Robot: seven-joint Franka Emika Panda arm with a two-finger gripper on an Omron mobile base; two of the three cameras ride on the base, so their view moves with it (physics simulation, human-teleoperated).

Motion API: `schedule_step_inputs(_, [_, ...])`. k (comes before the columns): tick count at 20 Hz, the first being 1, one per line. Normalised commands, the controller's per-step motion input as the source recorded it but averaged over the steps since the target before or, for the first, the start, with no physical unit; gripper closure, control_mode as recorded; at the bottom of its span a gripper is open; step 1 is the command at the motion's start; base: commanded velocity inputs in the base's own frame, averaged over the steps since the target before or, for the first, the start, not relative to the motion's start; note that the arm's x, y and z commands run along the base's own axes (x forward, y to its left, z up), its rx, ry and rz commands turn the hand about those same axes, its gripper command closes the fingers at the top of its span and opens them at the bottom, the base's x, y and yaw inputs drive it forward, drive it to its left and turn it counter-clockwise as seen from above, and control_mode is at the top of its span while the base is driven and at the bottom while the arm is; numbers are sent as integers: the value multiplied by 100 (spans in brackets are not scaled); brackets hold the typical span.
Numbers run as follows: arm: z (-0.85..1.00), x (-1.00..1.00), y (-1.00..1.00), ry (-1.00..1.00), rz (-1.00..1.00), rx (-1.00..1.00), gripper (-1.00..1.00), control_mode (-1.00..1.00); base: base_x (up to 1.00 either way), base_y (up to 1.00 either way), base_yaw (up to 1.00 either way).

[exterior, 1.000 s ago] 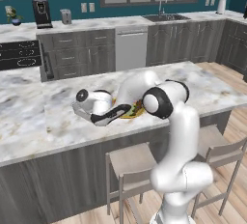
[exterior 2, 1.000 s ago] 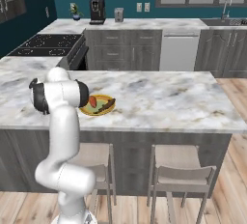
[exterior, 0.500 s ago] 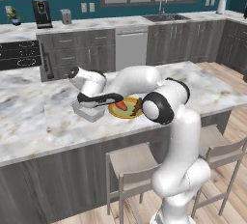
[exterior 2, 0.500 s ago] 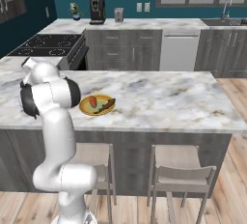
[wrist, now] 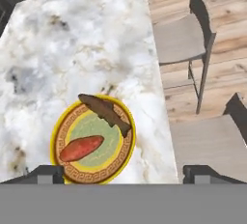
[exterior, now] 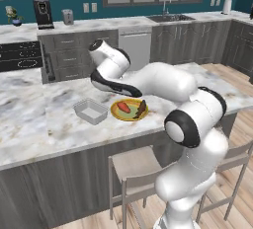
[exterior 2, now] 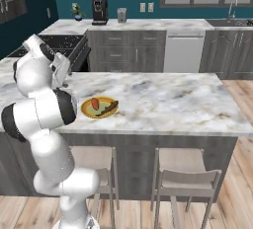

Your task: Retrieve the tupperware and aluminum foil from the cabinet and place them on the dining counter near the plate with sweet potato and fish to prepare for storing leftovers.

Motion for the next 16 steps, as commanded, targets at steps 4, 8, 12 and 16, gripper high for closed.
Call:
schedule_step_inputs(4, [76, -96, -100, -32, -10, 24, -100, -100, 0, 0, 0])
schedule_step_inputs(8, [20, -100, -100, -41, -1, 27, -100, -100, 0, 0, 0])
schedule_step_inputs(12, [14, -100, -95, -38, 3, 27, -100, -100, 0, 0, 0])
schedule_step_inputs(16, [33, -100, -68, -25, 15, 21, -100, -100, 0, 0, 0])
